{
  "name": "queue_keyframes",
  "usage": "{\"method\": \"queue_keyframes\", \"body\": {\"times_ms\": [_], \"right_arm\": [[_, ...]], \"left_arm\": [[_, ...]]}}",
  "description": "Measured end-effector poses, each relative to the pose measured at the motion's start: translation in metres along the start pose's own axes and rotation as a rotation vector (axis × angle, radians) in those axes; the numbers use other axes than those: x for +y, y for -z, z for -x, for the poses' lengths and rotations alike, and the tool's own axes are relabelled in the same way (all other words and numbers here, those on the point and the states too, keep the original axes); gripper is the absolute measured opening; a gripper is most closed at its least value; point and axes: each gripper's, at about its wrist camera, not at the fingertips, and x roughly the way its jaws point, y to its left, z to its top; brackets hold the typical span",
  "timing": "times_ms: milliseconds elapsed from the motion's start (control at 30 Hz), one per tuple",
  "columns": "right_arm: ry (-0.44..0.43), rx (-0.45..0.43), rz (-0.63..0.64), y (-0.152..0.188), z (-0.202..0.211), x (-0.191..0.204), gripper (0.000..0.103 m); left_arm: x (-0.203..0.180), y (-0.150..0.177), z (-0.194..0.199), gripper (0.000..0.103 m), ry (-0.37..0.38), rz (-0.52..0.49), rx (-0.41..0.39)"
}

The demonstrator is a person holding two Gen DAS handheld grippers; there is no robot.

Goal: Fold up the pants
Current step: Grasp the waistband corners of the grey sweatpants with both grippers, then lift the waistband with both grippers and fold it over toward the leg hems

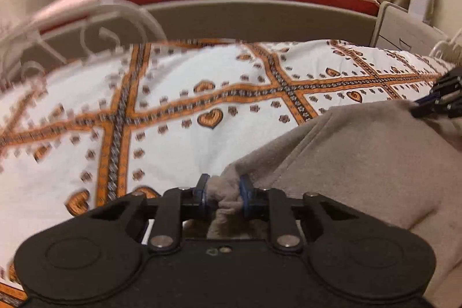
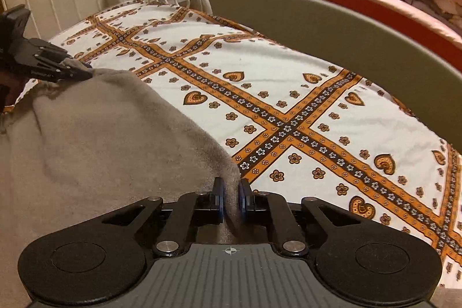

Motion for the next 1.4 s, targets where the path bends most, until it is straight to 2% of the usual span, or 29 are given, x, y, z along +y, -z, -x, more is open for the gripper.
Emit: {"method": "queue_keyframes", "body": {"times_ms": [200,400,533,667,767,800,833,900,933,1000,1100,1233,1300,1400], "right_arm": [[0.063,-0.117,0.061,0.0,0.052,0.026,0.009],[0.129,-0.207,0.167,0.001,0.14,0.072,0.009],[0.157,-0.222,0.233,0.025,0.19,0.114,0.009],[0.157,-0.195,0.26,0.074,0.213,0.158,0.009],[0.148,-0.161,0.228,0.13,0.217,0.189,0.014],[0.142,-0.144,0.202,0.151,0.217,0.198,0.014],[0.143,-0.141,0.172,0.168,0.219,0.204,0.014],[0.126,-0.141,0.095,0.194,0.225,0.211,0.014],[0.124,-0.151,0.029,0.207,0.229,0.211,0.014],[0.131,-0.18,-0.064,0.223,0.241,0.209,0.014],[0.148,-0.233,-0.156,0.23,0.254,0.205,0.015],[0.154,-0.283,-0.241,0.223,0.263,0.198,0.027],[0.166,-0.305,-0.274,0.221,0.265,0.194,0.045],[0.171,-0.329,-0.327,0.222,0.271,0.185,0.045]], "left_arm": [[-0.005,-0.006,0.051,0.009,-0.005,-0.054,-0.171],[-0.02,-0.013,0.13,0.009,0.054,-0.13,-0.336],[-0.043,0.007,0.177,0.009,0.069,-0.195,-0.377],[-0.069,0.051,0.202,0.013,0.08,-0.195,-0.36],[-0.085,0.097,0.207,0.021,0.085,-0.119,-0.308],[-0.089,0.11,0.207,0.027,0.077,-0.095,-0.282],[-0.093,0.125,0.208,0.046,0.062,-0.06,-0.263],[-0.099,0.15,0.216,0.065,0.025,0.001,-0.272],[-0.101,0.157,0.219,0.062,-0.01,0.027,-0.256],[-0.099,0.17,0.224,0.062,-0.055,0.099,-0.223],[-0.093,0.181,0.245,0.062,-0.055,0.234,-0.227],[-0.096,0.183,0.266,0.062,0.003,0.429,-0.256],[-0.101,0.182,0.269,0.062,0.034,0.516,-0.261],[-0.105,0.183,0.268,0.061,0.067,0.627,-0.262]]}}
